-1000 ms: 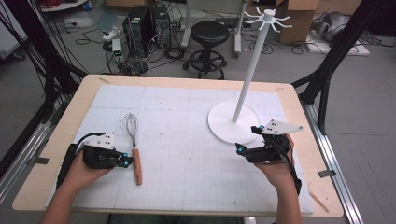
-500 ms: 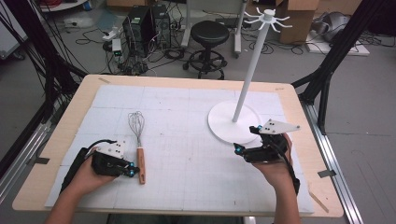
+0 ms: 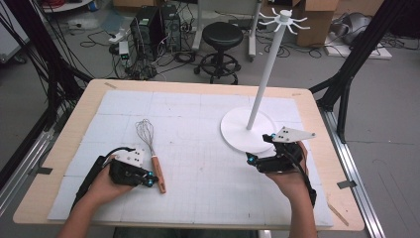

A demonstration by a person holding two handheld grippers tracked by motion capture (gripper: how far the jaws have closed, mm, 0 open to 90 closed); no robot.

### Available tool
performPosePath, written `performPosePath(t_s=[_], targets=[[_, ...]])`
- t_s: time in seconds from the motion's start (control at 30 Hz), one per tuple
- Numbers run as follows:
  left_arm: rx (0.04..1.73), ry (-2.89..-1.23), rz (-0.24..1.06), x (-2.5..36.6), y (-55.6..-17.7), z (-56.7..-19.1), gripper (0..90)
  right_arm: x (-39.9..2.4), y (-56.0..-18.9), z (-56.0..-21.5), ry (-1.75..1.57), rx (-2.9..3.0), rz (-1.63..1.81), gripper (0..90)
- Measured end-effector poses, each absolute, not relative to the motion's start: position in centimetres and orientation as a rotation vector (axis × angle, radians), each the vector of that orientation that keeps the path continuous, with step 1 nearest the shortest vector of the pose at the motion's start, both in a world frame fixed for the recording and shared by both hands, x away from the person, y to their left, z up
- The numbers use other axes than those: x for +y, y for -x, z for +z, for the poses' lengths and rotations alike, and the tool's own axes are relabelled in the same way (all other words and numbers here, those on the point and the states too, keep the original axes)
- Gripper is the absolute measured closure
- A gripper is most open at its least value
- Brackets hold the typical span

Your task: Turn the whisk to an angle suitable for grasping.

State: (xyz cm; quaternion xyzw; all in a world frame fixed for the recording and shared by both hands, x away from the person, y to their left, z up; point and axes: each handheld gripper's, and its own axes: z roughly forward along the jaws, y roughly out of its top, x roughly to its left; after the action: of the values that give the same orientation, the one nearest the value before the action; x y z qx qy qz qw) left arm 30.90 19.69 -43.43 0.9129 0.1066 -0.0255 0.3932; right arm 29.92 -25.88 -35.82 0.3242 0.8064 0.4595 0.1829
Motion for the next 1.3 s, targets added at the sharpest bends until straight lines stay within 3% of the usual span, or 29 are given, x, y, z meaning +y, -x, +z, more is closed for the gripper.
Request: performPosePath(t_s=[0.6,0.83,1.13,1.3], targets=[[0.208,-2.340,-0.058,14.7,-31.8,-43.7,89.5,-25.9,-30.0,-35.9,-0.928,2.274,1.302,11.8],[0.212,-2.343,-0.059,14.6,-31.9,-43.7,89.0,-26.0,-30.0,-35.9,-0.926,2.274,1.305,11.8],[0.233,-2.267,-0.041,15.9,-31.6,-42.0,82.3,-26.1,-30.0,-35.9,-0.927,2.271,1.308,11.7],[0.270,-2.164,0.031,17.7,-31.5,-40.2,72.2,-26.1,-29.9,-35.8,-0.929,2.270,1.311,11.8]])
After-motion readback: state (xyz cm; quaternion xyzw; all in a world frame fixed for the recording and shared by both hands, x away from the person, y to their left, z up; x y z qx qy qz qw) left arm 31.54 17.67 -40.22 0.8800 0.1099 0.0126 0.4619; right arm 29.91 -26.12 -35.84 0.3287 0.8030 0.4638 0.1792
